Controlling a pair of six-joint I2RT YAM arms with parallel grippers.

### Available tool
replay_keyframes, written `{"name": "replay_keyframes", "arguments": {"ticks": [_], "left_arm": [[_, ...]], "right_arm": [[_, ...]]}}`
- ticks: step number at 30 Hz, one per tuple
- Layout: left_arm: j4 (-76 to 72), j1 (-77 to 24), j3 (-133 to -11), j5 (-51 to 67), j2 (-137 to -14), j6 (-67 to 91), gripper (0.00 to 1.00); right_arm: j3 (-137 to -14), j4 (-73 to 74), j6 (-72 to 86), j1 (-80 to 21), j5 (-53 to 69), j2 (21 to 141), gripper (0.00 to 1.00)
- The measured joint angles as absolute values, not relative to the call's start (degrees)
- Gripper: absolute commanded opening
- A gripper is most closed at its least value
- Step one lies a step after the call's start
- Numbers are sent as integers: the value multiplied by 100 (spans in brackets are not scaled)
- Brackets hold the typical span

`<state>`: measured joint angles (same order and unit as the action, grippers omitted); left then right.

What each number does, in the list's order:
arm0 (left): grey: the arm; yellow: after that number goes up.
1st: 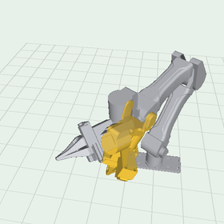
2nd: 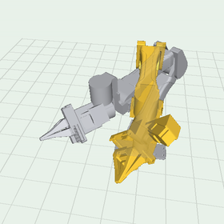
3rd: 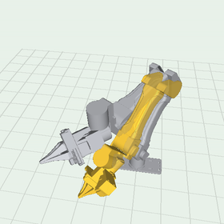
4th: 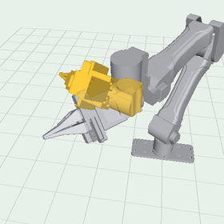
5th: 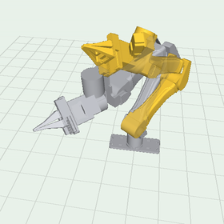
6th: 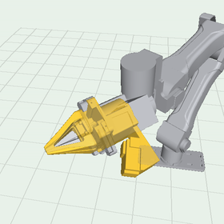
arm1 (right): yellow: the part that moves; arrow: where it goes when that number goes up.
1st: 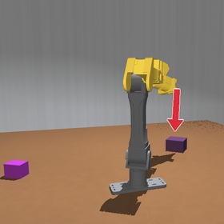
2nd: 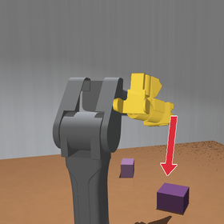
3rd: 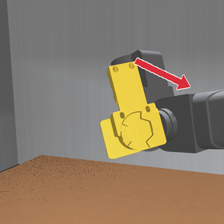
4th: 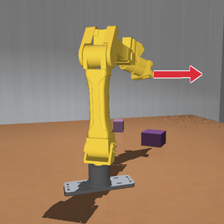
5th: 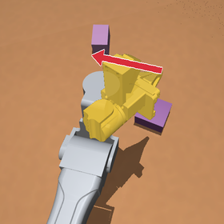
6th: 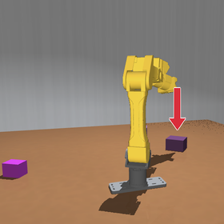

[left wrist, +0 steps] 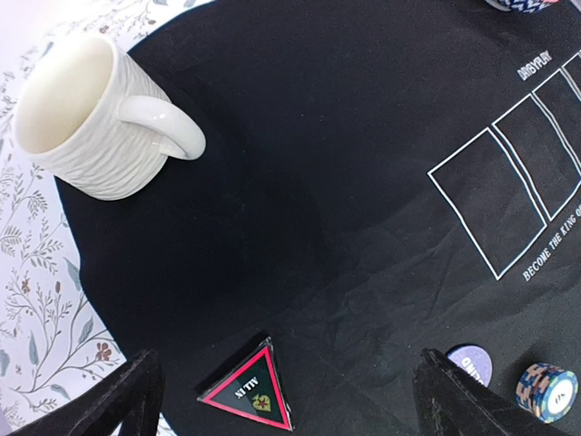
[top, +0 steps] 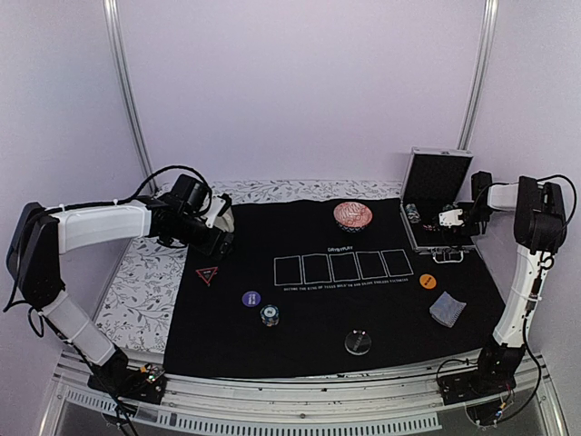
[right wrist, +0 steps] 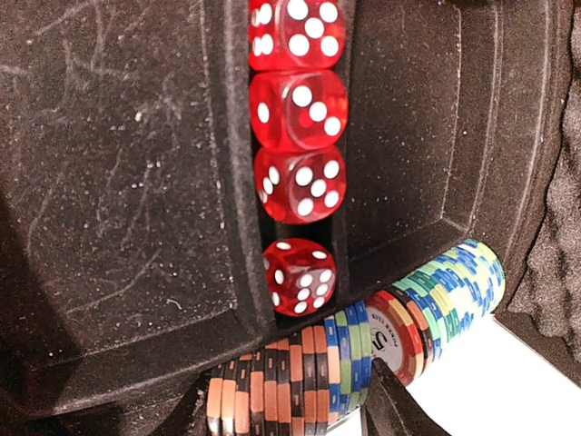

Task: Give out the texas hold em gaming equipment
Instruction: Pick up the pile of poker chips from the chip case.

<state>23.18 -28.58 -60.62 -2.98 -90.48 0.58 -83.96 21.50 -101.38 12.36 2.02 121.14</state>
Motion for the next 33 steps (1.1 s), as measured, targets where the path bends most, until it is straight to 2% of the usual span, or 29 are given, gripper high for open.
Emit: {"name": "replay_keyframes", "arguments": {"ticks": [13,33], "left_arm": [[2324,-2858,-6082,-185,-9045,60,98],[2329,-2858,-6101,-51,-8761,62,97]], "right_arm": [[-8213,2018,-10136,1221,158,11955,2],[-7756,2445,-9776,1140,458,10916,2]]}}
